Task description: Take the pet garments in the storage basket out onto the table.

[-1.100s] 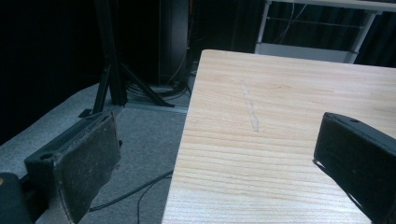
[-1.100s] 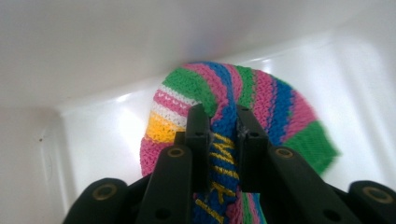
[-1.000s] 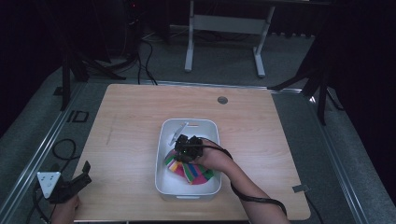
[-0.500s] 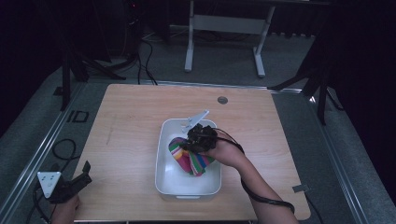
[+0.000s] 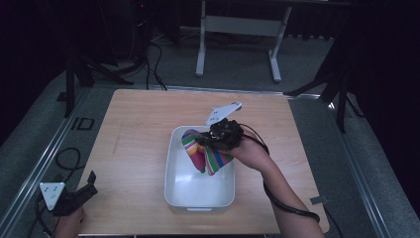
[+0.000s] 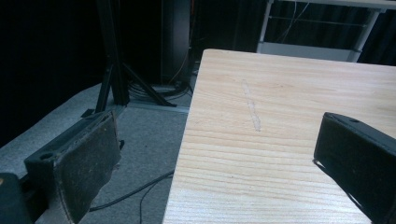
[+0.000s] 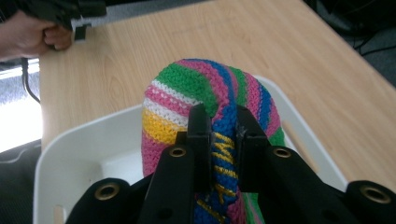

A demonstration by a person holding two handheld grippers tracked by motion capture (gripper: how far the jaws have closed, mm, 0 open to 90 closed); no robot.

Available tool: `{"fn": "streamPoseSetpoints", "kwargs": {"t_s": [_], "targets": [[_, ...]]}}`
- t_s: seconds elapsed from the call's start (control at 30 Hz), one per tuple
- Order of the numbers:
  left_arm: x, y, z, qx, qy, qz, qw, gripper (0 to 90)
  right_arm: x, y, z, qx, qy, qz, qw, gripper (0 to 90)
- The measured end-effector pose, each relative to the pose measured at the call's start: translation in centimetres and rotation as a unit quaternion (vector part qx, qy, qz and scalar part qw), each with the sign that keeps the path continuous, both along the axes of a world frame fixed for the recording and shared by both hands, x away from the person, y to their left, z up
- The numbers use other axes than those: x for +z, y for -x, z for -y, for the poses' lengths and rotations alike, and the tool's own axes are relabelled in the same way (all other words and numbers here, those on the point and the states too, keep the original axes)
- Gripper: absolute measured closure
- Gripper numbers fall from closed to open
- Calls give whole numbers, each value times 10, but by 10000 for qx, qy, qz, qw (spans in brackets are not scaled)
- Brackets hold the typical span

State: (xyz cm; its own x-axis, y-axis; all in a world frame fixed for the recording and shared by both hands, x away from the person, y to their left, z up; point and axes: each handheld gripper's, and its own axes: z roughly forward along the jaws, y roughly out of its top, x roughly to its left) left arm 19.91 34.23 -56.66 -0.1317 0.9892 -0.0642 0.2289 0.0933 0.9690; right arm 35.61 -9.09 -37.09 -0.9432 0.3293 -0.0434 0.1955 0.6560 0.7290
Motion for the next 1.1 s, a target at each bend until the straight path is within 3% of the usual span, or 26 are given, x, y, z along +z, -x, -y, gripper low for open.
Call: {"fn": "streamPoseSetpoints", "kwargs": {"t_s": [0.27, 0.5, 0.77, 1.1], "targets": [[0, 0, 0, -4, 4, -5, 10000, 9, 33, -2, 17, -139, -307, 213, 9992, 798], [0, 0, 0, 0, 1, -5, 10000, 9, 51, -5, 43, -355, -521, 337, 9974, 797], [0, 0, 0, 0, -18, -17, 10000, 9, 58, -9, 82, -755, -694, 365, 9941, 797], [0, 0, 0, 2, -31, -19, 10000, 9, 56, -13, 133, -1273, -639, 457, 9887, 797]]}}
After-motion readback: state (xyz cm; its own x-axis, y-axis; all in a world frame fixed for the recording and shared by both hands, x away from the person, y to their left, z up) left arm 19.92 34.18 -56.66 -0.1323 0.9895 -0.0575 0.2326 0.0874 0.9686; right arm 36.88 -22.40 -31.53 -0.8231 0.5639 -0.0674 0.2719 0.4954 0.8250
